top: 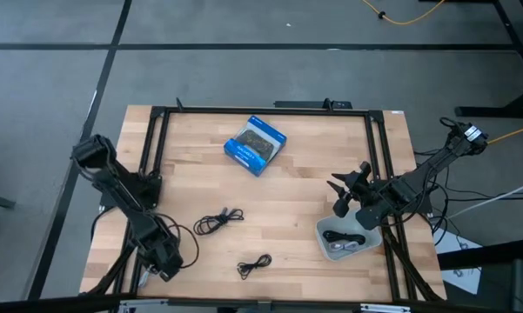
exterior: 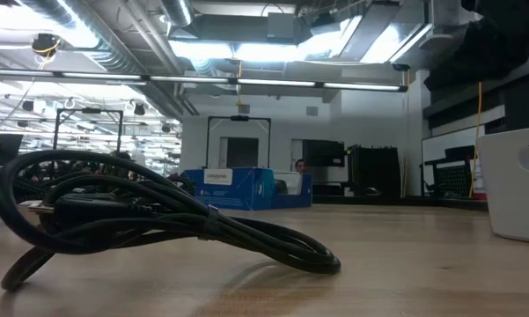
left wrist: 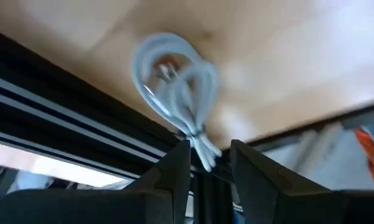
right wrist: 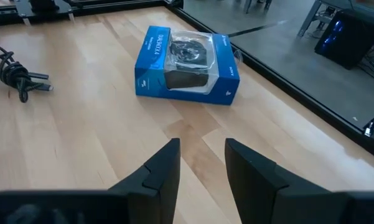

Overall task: Pick and place USB-C Cables
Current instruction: Put the white charger cable into the gray bin

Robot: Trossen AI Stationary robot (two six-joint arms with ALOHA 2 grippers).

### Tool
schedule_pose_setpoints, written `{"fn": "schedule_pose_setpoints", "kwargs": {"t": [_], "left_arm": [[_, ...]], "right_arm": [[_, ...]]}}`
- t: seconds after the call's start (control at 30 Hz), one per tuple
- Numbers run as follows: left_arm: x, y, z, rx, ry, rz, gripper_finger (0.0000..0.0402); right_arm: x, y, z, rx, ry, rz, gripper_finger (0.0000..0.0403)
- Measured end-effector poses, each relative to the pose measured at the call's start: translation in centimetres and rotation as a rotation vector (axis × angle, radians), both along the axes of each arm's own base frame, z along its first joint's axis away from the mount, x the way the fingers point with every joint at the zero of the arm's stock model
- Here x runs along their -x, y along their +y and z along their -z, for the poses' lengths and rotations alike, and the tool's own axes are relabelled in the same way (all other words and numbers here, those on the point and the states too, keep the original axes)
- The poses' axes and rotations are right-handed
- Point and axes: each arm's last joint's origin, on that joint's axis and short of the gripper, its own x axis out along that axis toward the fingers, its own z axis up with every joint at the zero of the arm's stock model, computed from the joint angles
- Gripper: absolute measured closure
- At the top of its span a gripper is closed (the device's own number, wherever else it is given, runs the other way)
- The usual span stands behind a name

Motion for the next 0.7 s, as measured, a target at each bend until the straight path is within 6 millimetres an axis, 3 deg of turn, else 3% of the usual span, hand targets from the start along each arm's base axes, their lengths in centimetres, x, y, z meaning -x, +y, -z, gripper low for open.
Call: {"fn": "schedule_pose_setpoints", "kwargs": {"t": [0.5, 0.7], "left_arm": [[-0.8, 0.5, 3.4, -0.08, 0.204, -0.024, 0.0294], [-1.7, 1.0, 3.8, -0.066, 0.124, 0.014, 0.0294]], "right_arm": [[0.0, 0.0, 0.0, 0.007, 0.005, -0.004, 0.0273], [0.0, 0.0, 0.0, 0.022, 0.017, -0.013, 0.0273]]}}
